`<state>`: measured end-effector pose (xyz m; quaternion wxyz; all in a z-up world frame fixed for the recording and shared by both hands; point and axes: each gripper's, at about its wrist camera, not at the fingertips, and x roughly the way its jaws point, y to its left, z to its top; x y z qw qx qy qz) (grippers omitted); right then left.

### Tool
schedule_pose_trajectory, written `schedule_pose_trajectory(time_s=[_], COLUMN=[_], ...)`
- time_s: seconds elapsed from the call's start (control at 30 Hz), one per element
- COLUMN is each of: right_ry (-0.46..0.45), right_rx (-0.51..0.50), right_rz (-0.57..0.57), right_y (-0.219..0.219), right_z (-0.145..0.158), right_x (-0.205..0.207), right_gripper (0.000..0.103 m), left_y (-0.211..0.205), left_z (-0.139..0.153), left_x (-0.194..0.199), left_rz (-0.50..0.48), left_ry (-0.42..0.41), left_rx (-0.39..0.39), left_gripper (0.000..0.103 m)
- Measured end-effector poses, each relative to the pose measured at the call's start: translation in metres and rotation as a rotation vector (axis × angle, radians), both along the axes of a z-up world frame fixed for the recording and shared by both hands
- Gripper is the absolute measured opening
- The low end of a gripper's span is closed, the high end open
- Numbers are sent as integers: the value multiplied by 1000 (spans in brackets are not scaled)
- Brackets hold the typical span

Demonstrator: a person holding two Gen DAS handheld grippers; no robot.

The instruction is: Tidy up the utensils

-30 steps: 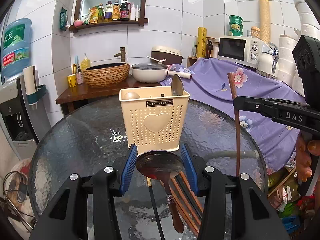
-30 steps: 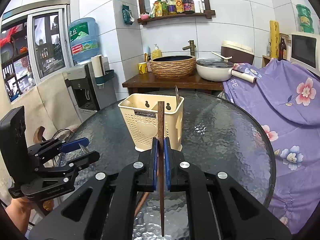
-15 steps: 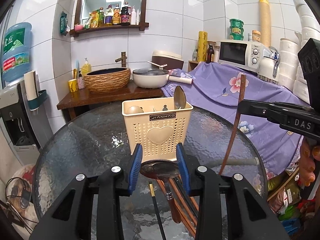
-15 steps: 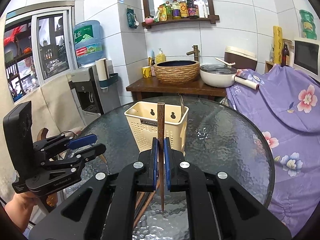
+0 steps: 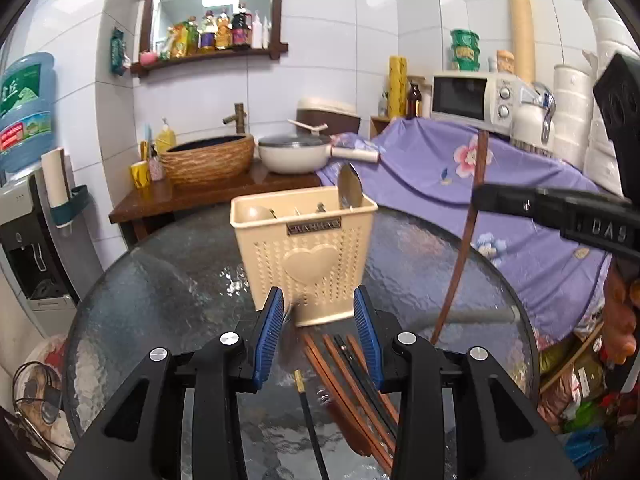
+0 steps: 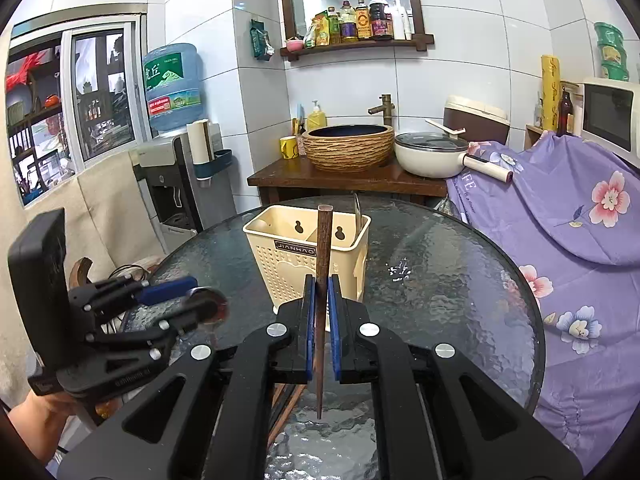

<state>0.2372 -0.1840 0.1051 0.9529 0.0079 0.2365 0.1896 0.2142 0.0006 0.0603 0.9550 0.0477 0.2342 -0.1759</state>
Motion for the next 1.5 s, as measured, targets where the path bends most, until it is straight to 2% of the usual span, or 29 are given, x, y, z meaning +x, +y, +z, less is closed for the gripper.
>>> schedule_pose_trajectory(time_s=[0.17, 0.3, 0.37, 0.4, 0.43, 0.5, 0.67, 0.8, 0.9, 1.07, 1.17, 1.4, 1.5], right_ry=[-15, -12, -16, -17, -17, -17, -17, -20, -18, -16, -16, -21, -22], right_rx=[-12, -3, -7, -7, -5, -4, -9, -14, -22, -22, -19, -25, -23], right_rz=[-5, -4, -7, -8, -6, -3, 10, 15, 20, 32, 42, 51, 52], right_y=[1, 0, 0, 0, -1, -1, 2, 6, 7, 8, 9, 11, 12], right_z=[0, -1, 0, 0, 0, 0, 0, 0, 0, 0, -1, -2, -3], right_x=[-4, -5, -5, -5, -5, -6, -6, -7, -8, -9, -10, -9, -10], right_gripper=[7, 7, 7, 7, 7, 7, 7, 7, 7, 7, 7, 7, 7], left_y=[-7, -2, 13, 20, 27, 48, 89, 92, 79, 57, 49, 44, 40], left_z=[-14, -22, -21, -20, -20, -24, -56, -76, -88, -104, -108, -108, -107], left_x=[-1, 3, 3, 4, 5, 11, 30, 41, 53, 83, 96, 119, 132], left_rz=[-9, 18, 67, 100, 142, 239, 373, 386, 351, 366, 396, 407, 401], left_ry=[31, 53, 47, 50, 60, 125, 371, 482, 557, 652, 659, 685, 682], left_rx=[-2, -4, -11, -9, -4, 8, -59, -115, -145, -22, 64, 89, 102], left_gripper=[36, 36, 36, 40, 48, 59, 60, 61, 62, 63, 63, 62, 56])
